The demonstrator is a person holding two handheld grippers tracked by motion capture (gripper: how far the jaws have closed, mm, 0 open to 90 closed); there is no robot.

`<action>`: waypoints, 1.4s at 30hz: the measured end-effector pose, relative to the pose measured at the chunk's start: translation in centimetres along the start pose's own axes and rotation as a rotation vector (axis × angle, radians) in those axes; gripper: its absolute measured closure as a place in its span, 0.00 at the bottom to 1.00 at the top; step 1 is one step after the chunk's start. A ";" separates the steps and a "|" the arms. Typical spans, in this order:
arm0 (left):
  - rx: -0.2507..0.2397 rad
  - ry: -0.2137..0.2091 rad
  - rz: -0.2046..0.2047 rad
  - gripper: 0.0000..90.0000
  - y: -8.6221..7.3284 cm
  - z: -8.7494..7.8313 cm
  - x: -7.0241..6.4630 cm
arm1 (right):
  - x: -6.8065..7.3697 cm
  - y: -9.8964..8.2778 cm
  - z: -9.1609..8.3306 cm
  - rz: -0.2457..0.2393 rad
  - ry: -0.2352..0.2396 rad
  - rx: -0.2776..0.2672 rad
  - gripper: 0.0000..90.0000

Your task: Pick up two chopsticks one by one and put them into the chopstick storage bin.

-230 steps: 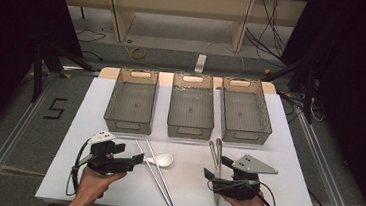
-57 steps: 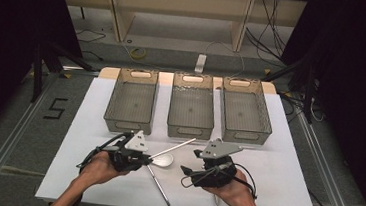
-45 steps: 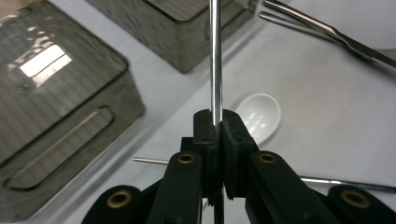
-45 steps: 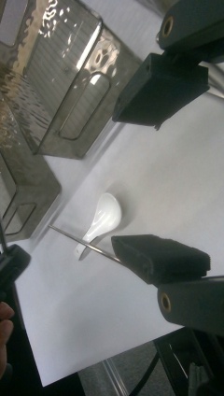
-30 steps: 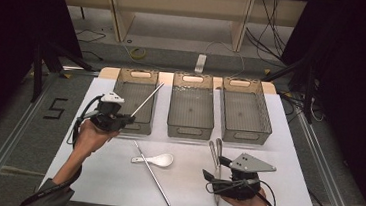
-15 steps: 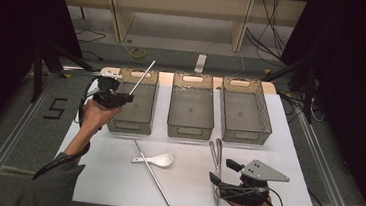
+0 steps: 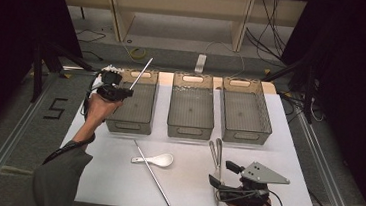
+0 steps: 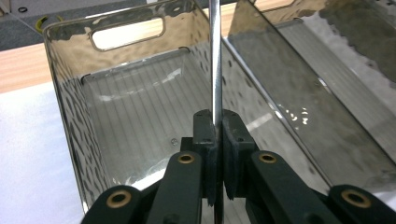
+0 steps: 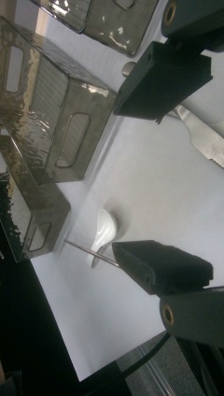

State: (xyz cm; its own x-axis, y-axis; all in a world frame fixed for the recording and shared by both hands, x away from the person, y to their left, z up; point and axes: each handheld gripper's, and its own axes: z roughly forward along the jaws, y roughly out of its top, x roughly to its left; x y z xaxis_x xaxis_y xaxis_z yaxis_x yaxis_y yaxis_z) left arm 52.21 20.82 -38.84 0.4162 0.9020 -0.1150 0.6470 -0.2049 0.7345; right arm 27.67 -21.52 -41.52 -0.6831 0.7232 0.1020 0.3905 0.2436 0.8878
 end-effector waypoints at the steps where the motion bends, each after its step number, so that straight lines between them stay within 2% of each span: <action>1: -0.001 0.005 -0.006 0.94 -0.1 0.2 0.1 | 0.0 0.0 0.0 -0.002 0.001 0.001 0.32; 13: 0.025 0.028 -0.028 0.94 -0.8 1.9 0.8 | 0.1 -0.2 0.1 0.000 0.008 0.012 0.32; 17: 0.026 0.045 0.003 0.94 -1.0 2.2 0.7 | 0.1 -0.2 0.2 -0.006 0.016 0.015 0.32; 19: 0.033 0.045 0.006 0.94 -1.1 2.3 0.8 | 0.2 -0.2 0.2 -0.008 0.014 0.018 0.32; 20: 0.026 0.045 -0.001 0.89 -1.2 2.3 0.8 | 0.3 -0.1 0.2 -0.010 0.016 0.019 0.32; 21: 0.016 0.048 -0.006 0.89 -1.3 2.3 0.8 | 0.3 -0.1 0.2 -0.010 0.016 0.019 0.32; 22: 0.009 0.048 -0.007 0.75 -1.4 2.2 0.7 | 0.2 -0.1 0.2 -0.010 0.016 0.021 0.32; 23: 0.005 0.048 -0.004 0.69 -1.4 2.1 0.6 | 0.2 -0.2 0.2 -0.008 0.016 0.019 0.32; 25: -0.003 0.046 -0.025 0.58 -1.4 1.6 0.4 | 0.1 -0.1 0.2 -0.004 0.014 0.020 0.32; 26: -0.001 0.042 -0.044 0.58 -1.4 1.3 0.3 | 0.1 -0.1 0.2 -0.004 0.014 0.020 0.32; 27: 0.008 0.038 -0.054 0.54 -1.4 0.9 0.0 | 0.1 -0.1 0.1 -0.002 0.013 0.019 0.32; 28: 0.004 0.032 -0.059 0.46 -1.5 0.3 -0.3 | 0.2 -0.2 0.1 -0.004 0.011 0.021 0.32; 29: 0.000 0.031 -0.061 0.42 -1.7 -0.2 -0.8 | 0.2 -0.2 0.1 -0.007 0.011 0.020 0.32; 31: -0.012 0.038 -0.067 0.39 -2.4 -1.4 -1.6 | 0.2 -0.2 0.1 -0.005 0.011 0.023 0.32; 35: -0.035 0.020 -0.094 0.35 -4.4 -3.9 -2.7 | 0.3 -0.2 0.1 -0.006 0.011 0.027 0.32; 37: -0.038 -0.014 -0.141 0.34 -5.4 -4.7 -2.9 | 0.4 -0.2 0.1 -0.005 0.013 0.027 0.32; 40: -0.023 -0.093 -0.213 0.29 -7.0 -5.5 -3.1 | 0.6 -0.2 0.3 -0.010 0.017 0.034 0.32; 42: 0.005 -0.111 -0.233 0.28 -8.1 -5.5 -3.5 | 0.6 -0.3 0.5 0.001 0.038 0.037 0.32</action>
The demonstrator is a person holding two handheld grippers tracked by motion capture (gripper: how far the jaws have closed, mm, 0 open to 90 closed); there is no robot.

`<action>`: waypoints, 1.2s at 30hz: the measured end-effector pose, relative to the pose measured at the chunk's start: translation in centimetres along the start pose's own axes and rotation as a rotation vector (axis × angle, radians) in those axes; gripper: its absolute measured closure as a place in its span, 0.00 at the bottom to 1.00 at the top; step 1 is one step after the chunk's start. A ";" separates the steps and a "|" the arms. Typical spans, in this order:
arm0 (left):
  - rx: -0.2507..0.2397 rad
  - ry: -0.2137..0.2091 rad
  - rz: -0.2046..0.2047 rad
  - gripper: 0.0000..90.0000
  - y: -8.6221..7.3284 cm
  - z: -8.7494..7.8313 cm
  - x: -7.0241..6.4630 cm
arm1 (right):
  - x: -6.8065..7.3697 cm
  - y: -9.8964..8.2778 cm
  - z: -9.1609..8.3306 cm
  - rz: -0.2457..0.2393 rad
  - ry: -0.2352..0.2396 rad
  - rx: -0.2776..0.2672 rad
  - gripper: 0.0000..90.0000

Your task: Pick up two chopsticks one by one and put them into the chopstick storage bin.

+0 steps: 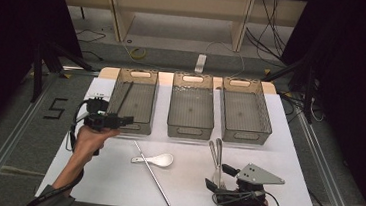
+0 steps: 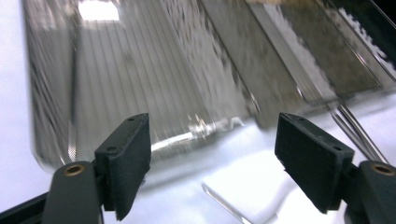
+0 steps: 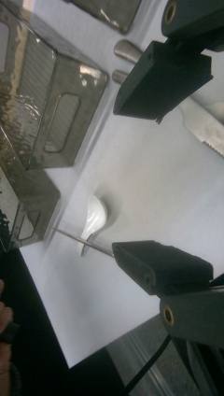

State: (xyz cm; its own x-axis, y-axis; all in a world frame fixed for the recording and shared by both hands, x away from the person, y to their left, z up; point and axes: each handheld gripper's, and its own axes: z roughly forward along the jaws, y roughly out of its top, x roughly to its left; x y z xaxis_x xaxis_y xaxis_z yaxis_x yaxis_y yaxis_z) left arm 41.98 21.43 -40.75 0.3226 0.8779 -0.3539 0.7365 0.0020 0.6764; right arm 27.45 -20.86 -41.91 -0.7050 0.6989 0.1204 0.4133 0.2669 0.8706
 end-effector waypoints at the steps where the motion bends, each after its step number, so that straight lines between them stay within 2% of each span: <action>1: 0.011 0.003 -0.001 0.27 -0.6 0.1 -0.1 | 0.0 0.0 0.2 0.001 0.001 0.004 0.32; 5: 0.046 0.003 -0.008 0.25 -2.2 0.8 -0.6 | 0.2 -0.1 0.3 -0.003 0.001 0.009 0.32; 8: 0.069 -0.026 -0.053 0.22 -3.0 1.1 -0.9 | 0.3 -0.1 0.3 -0.010 0.001 0.007 0.32; 11: 0.081 -0.002 -0.050 0.21 -3.4 1.1 -1.2 | 0.3 -0.1 0.2 -0.010 0.000 0.007 0.32; 13: 0.087 0.000 -0.059 0.21 -3.7 1.2 -1.5 | 0.3 -0.1 0.2 -0.011 0.000 0.008 0.32; 18: 0.133 0.008 -0.056 0.21 -4.4 2.0 -2.2 | 0.5 0.0 0.2 -0.017 -0.001 0.009 0.32; 21: 0.178 -0.003 -0.062 0.21 -4.8 2.7 -2.2 | 0.4 0.0 0.2 -0.016 -0.002 0.009 0.32; 23: 0.194 0.013 -0.054 0.21 -4.9 3.1 -2.2 | 0.4 0.0 0.3 -0.016 0.000 0.011 0.32; 27: 0.228 0.007 -0.055 0.23 -5.1 3.8 -2.1 | 0.5 0.0 0.3 -0.016 -0.001 0.014 0.32; 36: 0.270 -0.005 -0.041 0.30 -5.2 4.9 -2.6 | 0.6 -0.1 0.5 -0.024 -0.003 0.020 0.32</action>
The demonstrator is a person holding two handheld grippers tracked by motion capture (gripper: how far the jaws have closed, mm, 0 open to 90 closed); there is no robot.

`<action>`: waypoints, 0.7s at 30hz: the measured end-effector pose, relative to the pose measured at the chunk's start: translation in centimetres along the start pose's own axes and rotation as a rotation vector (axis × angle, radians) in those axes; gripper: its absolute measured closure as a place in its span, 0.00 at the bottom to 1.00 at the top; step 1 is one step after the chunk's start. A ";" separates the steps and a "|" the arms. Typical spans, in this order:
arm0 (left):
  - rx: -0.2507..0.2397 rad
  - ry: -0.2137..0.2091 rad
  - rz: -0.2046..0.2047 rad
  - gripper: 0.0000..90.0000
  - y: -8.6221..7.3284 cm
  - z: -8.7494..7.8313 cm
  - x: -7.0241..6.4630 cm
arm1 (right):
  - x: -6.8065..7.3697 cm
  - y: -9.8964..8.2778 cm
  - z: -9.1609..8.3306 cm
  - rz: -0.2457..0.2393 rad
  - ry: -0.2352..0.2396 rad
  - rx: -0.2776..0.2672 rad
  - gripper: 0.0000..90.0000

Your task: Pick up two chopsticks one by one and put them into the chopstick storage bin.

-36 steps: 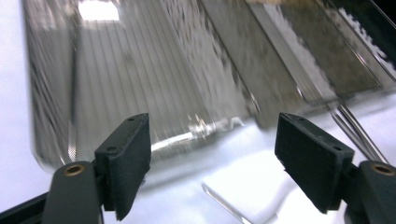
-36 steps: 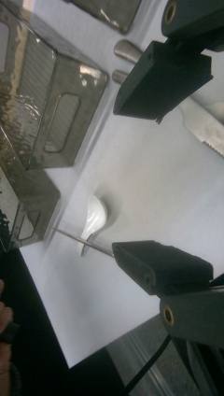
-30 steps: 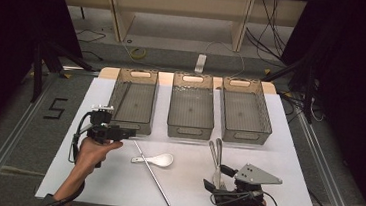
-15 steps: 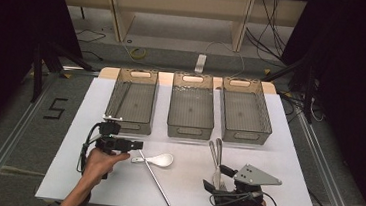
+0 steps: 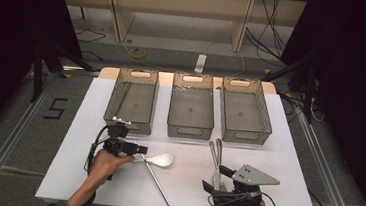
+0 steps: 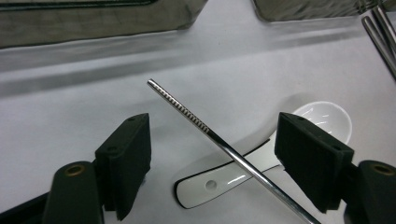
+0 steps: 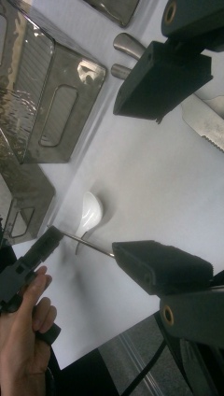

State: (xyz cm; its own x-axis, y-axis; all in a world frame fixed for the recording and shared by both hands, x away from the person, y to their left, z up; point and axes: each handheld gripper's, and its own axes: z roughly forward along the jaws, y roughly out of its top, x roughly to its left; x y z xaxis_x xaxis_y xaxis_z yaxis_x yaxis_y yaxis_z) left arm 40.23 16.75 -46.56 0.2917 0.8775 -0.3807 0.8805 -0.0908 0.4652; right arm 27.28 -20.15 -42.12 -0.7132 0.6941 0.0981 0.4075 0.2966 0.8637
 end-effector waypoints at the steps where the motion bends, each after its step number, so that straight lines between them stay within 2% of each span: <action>1: 0.004 -0.003 -0.009 0.30 0.0 0.2 0.0 | 0.0 0.0 0.0 0.000 -0.001 -0.002 0.33; 3: 0.012 0.004 -0.006 0.31 0.0 0.4 0.1 | 0.0 0.0 0.0 0.000 -0.005 0.000 0.33; 5: 0.001 -0.003 -0.019 0.32 0.1 0.3 0.2 | 0.0 0.0 -0.1 -0.003 -0.007 -0.003 0.33; 8: 0.019 -0.005 -0.019 0.35 0.1 0.7 0.2 | 0.0 0.0 -0.1 0.003 -0.009 -0.002 0.33; 10: 0.036 0.001 -0.003 0.36 0.0 1.0 0.0 | 0.0 0.0 -0.1 0.003 -0.010 -0.003 0.33; 15: 0.028 0.009 0.007 0.42 0.2 1.4 -0.5 | 0.1 0.0 0.0 -0.002 -0.010 -0.004 0.33; 18: 0.031 -0.003 0.016 0.47 0.3 1.6 -0.7 | 0.1 0.1 -0.1 -0.002 -0.010 -0.003 0.33; 21: 0.033 0.022 0.037 0.54 0.4 1.7 -1.0 | 0.1 0.1 -0.1 -0.002 -0.012 -0.003 0.33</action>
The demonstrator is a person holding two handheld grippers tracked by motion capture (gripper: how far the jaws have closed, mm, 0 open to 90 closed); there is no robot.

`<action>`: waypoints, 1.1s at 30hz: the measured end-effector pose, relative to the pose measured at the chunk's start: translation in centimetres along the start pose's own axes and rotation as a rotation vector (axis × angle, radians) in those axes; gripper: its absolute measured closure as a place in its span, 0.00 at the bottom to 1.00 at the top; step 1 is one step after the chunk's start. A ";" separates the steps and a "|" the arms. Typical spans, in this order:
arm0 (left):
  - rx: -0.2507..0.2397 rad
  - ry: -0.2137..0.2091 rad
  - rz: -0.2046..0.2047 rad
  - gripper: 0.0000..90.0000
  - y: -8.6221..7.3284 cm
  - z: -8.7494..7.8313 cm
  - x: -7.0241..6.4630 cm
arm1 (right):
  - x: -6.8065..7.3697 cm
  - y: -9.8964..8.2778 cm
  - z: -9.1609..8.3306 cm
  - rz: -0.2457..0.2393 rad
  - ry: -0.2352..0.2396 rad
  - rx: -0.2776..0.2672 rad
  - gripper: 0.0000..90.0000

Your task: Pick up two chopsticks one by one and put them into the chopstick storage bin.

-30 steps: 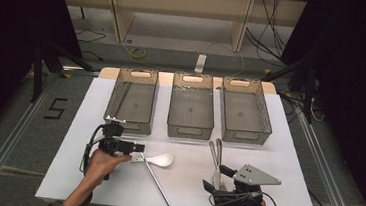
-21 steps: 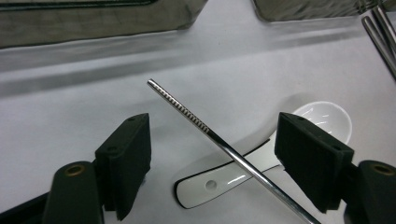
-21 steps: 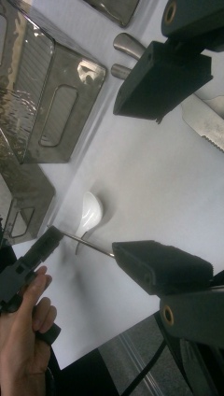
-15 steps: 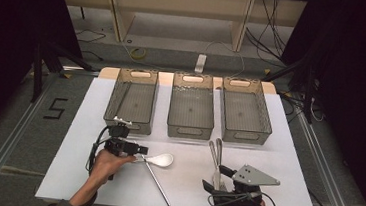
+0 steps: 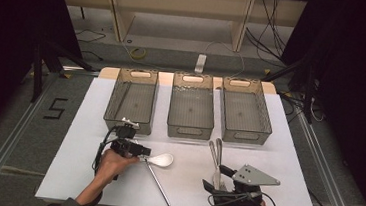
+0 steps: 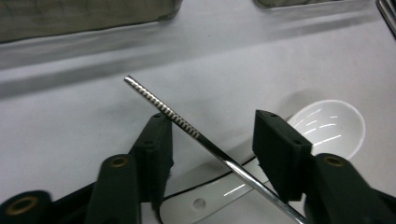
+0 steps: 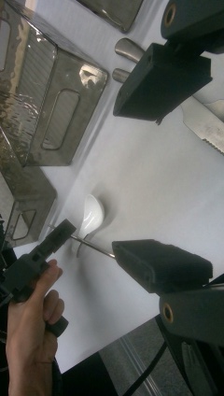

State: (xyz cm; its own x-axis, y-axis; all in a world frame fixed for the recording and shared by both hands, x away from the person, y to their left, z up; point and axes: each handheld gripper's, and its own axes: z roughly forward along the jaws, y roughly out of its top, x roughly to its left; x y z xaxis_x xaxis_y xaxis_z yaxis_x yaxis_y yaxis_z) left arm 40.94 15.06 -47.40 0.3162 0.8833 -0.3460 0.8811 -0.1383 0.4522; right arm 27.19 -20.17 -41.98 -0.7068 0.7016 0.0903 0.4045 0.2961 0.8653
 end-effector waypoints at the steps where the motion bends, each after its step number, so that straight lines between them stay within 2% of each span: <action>1: 0.000 0.008 0.008 0.56 0.0 0.0 -0.1 | 0.0 0.0 0.0 0.000 0.000 0.000 0.34; 6: -0.001 0.014 0.017 0.66 0.2 0.3 -0.3 | 0.0 0.0 0.0 -0.001 -0.003 0.001 0.34; 17: 0.013 -0.039 0.001 0.79 0.6 0.8 -0.2 | 0.0 0.0 0.0 -0.006 -0.009 0.007 0.34; 18: 0.013 -0.051 -0.006 0.81 0.6 0.9 -0.3 | -0.1 0.0 0.0 -0.007 -0.010 0.008 0.34; 20: 0.019 -0.032 0.015 0.86 0.6 1.0 -0.6 | -0.1 0.0 0.0 -0.006 -0.010 0.008 0.34; 22: 0.025 -0.039 0.006 0.93 0.6 1.1 -0.5 | -0.1 0.0 0.0 -0.006 -0.010 0.006 0.34; 25: 0.029 -0.049 0.006 0.94 0.7 1.0 -0.4 | -0.1 0.0 0.0 -0.003 -0.012 0.007 0.34; 27: 0.036 -0.037 0.027 0.95 0.7 1.1 -0.7 | -0.2 0.0 0.0 -0.004 -0.011 0.008 0.34; 33: 0.045 -0.040 0.057 0.95 0.7 1.0 -0.8 | -0.3 0.0 -0.1 -0.002 -0.010 0.006 0.34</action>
State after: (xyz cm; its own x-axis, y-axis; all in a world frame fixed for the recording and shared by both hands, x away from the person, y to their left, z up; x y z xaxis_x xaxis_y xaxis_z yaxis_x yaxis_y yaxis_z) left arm 41.64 13.83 -47.60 0.3791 0.8551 -0.3537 0.8759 -0.2083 0.4353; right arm 27.37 -20.43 -41.98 -0.7015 0.7077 0.0836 0.4064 0.3009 0.8627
